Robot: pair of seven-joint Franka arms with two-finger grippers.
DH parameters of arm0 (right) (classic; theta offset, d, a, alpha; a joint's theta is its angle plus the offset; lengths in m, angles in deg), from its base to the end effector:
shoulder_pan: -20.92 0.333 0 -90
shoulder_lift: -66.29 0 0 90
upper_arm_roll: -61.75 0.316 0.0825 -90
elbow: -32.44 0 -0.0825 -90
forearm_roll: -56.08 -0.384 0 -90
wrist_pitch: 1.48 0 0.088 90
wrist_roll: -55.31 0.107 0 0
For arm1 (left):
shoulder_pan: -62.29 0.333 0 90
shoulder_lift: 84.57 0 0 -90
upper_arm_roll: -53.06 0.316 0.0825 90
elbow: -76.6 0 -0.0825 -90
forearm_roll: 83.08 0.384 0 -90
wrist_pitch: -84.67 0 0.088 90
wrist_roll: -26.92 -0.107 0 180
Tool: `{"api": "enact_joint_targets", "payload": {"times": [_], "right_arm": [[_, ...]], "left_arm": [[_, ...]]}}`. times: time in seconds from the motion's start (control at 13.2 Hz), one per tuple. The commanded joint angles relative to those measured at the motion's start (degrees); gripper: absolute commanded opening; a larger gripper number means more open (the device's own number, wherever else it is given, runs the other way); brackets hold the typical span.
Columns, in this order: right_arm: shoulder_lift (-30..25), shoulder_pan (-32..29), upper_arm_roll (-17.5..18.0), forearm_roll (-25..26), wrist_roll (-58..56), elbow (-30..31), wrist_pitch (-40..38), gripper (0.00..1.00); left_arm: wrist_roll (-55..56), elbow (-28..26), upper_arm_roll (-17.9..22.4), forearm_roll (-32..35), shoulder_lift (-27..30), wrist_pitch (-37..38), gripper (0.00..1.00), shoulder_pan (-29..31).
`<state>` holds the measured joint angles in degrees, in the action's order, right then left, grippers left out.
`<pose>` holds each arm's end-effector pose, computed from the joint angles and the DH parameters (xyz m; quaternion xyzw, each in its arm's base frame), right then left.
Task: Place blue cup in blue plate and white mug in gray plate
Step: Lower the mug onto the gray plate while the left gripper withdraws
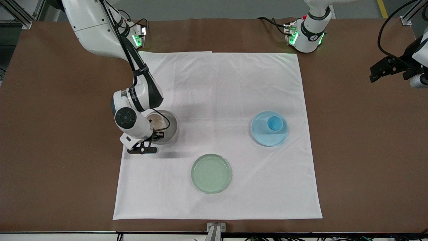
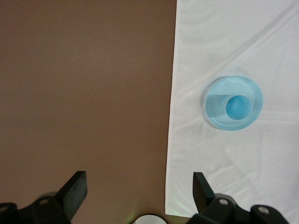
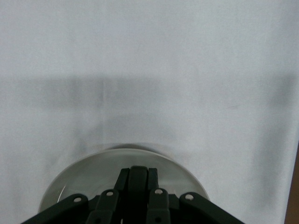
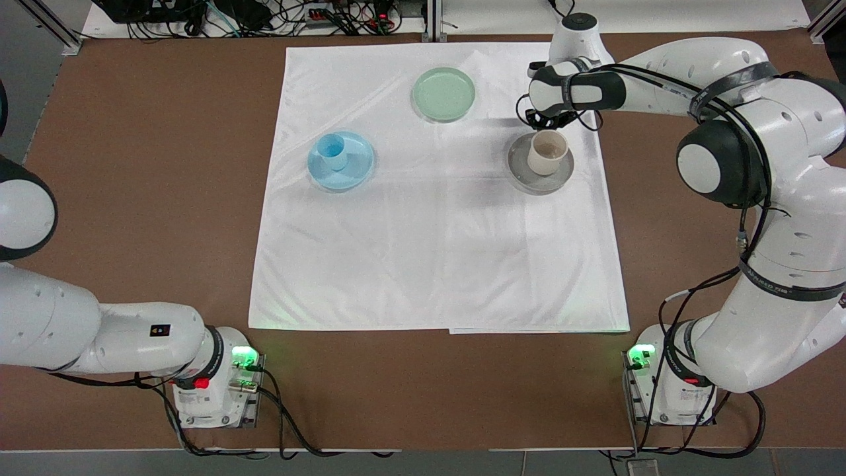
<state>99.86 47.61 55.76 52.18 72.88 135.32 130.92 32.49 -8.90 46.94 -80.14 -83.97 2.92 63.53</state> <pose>0.6044 0.2347 0.2180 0.9994 0.0112 -0.0299 0.0155 0.5349 -0.0399 0.6546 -0.9992 -0.0090 0.0250 0.0284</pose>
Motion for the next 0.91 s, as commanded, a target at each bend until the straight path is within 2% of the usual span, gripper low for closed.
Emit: {"api": "enact_joint_targets", "payload": {"times": [0.0, 0.23, 0.3, 0.38, 0.46, 0.68, 0.84], "right_arm": [[-0.2, 0.1, 0.1, -0.6, 0.3, 0.0, 0.3, 0.08], [-0.2, 0.2, 0.2, -0.8, 0.3, 0.0, 0.3, 0.12], [-0.2, 0.3, 0.2, -0.8, 0.3, 0.0, 0.0, 0.32], [-0.3, 0.6, 0.1, -0.8, 0.4, 0.1, -0.6, 0.75], [-1.7, 0.6, 0.1, -0.8, 0.4, 0.2, -3.1, 1.00], [-11.8, -0.2, -0.4, -0.8, 0.2, 0.1, -18.3, 1.00], [-20.3, -3.8, -0.5, -0.3, -0.2, 0.2, -30.1, 1.00]], "left_arm": [[-0.6, -2.7, 0.8, -2.8, 3.0, -0.3, 1.00, -0.7], [-0.6, -4.5, 0.8, -3.0, 4.5, -0.5, 1.00, -1.1], [-0.5, -4.9, 0.8, -2.9, 4.8, -0.9, 1.00, -1.2], [-0.5, -5.0, 0.8, -2.9, 4.9, -1.0, 1.00, -1.5], [-0.5, -5.2, 0.8, -2.9, 5.2, -1.1, 1.00, -1.6], [-0.2, -6.5, 0.4, -2.9, 5.7, -1.9, 1.00, -1.3], [-0.1, -6.5, 0.0, -2.9, 5.6, -1.9, 1.00, -0.6]]}}
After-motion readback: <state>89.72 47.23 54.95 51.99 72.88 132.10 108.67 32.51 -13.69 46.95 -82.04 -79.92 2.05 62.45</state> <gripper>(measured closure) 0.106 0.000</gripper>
